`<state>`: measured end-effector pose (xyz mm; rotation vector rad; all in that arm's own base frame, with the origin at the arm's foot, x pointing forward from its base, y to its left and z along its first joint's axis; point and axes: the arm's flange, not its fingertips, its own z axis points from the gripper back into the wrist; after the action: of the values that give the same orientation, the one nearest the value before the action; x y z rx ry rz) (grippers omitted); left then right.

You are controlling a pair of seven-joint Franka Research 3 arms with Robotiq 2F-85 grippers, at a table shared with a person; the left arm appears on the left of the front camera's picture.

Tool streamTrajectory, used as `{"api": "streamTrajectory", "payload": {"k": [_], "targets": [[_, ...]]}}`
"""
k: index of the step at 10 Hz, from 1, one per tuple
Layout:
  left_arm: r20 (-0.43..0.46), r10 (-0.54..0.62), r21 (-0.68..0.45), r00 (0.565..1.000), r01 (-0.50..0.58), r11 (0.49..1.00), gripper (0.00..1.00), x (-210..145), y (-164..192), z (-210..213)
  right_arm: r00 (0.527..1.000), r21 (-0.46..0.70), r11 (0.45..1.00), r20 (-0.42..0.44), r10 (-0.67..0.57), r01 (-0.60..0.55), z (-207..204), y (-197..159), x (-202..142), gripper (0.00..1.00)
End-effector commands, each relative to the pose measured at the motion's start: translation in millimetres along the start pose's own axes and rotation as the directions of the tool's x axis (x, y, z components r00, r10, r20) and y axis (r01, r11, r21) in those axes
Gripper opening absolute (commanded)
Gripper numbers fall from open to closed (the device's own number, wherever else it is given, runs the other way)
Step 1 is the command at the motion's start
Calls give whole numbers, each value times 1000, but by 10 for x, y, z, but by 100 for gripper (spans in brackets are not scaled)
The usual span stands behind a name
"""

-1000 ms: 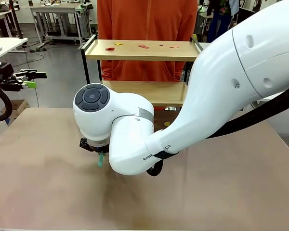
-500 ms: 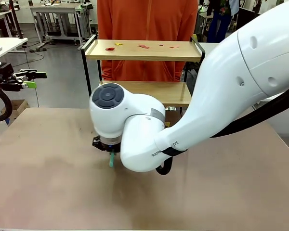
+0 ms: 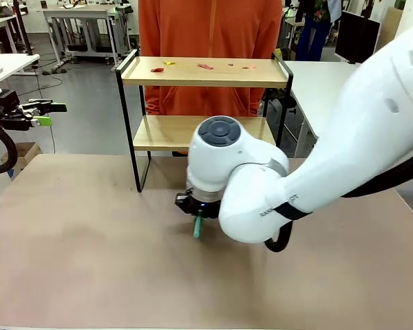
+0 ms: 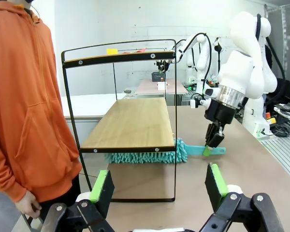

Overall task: Clean the shelf.
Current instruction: Clean the specific section of the Shelf indicated by the human with the Duster.

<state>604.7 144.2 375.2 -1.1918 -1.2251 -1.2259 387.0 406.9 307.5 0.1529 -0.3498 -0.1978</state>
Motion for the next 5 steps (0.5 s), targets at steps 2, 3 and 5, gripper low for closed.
{"api": "streamTrajectory", "payload": {"k": [2,3,5], "targets": [[-3,-16,2,1000,16,1000,100,27,-13,-14,998,-8,998,-9,-56,56,223,-534,184,13],[-3,-16,2,1000,16,1000,100,27,-13,-14,998,-29,998,-19,-53,52,226,-668,251,13],[-3,-16,2,1000,16,1000,100,27,-13,-14,998,-126,992,-46,-38,32,154,-957,376,13]]}}
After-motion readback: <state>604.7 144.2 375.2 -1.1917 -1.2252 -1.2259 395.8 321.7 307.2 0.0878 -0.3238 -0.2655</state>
